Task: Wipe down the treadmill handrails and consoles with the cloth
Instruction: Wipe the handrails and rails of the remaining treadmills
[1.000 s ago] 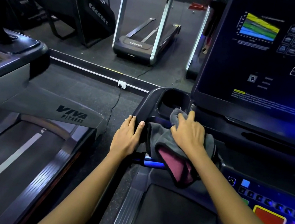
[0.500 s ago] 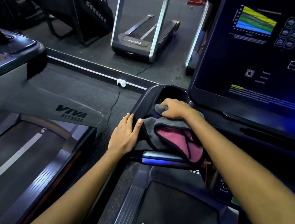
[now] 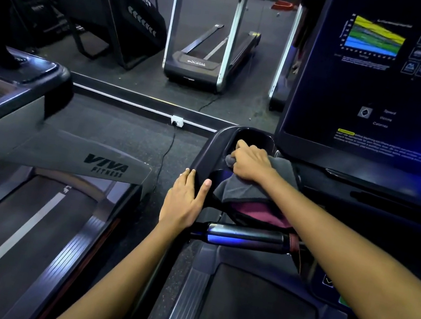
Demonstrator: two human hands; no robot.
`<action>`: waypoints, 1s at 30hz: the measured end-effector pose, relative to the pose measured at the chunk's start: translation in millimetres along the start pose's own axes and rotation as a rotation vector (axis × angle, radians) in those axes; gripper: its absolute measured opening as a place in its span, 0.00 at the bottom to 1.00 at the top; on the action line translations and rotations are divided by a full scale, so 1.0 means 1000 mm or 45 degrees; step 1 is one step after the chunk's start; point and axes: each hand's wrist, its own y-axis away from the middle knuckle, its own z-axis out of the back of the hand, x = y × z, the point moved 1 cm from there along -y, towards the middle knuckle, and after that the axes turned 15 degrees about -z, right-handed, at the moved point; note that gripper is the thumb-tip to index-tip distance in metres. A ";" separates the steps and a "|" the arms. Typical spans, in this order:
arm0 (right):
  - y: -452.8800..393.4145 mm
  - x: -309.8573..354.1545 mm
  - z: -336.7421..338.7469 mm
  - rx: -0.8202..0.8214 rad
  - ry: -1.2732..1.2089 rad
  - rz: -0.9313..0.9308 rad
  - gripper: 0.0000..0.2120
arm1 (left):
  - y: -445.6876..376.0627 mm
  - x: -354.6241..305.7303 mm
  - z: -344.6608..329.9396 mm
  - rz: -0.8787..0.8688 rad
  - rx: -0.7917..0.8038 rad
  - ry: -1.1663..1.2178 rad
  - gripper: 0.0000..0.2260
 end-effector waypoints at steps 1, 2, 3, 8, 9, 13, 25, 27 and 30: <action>-0.002 0.003 -0.001 -0.015 0.005 -0.024 0.11 | 0.000 0.001 -0.001 -0.004 -0.005 0.005 0.43; -0.004 0.006 -0.002 -0.030 0.015 -0.045 0.11 | 0.000 0.001 -0.001 -0.006 -0.010 0.013 0.44; -0.006 0.008 -0.003 -0.038 0.025 -0.062 0.11 | 0.000 0.002 -0.001 -0.005 -0.012 0.022 0.45; -0.023 0.010 0.004 0.048 0.009 -0.145 0.14 | 0.001 -0.001 0.001 -0.006 -0.006 0.026 0.42; -0.025 0.010 0.006 0.081 -0.010 -0.168 0.15 | 0.002 -0.001 0.002 -0.005 -0.004 0.015 0.42; -0.023 0.007 0.010 0.089 0.023 -0.149 0.15 | 0.002 -0.002 0.001 -0.006 0.010 -0.024 0.42; -0.003 -0.004 0.022 0.119 0.198 -0.023 0.13 | 0.003 -0.002 0.002 -0.026 0.013 -0.065 0.42; 0.000 0.000 0.026 0.113 0.405 -0.027 0.14 | 0.002 -0.003 0.002 -0.025 0.020 -0.098 0.41; 0.004 0.008 0.023 0.088 0.734 -0.029 0.15 | 0.000 -0.001 0.001 -0.034 0.035 -0.183 0.35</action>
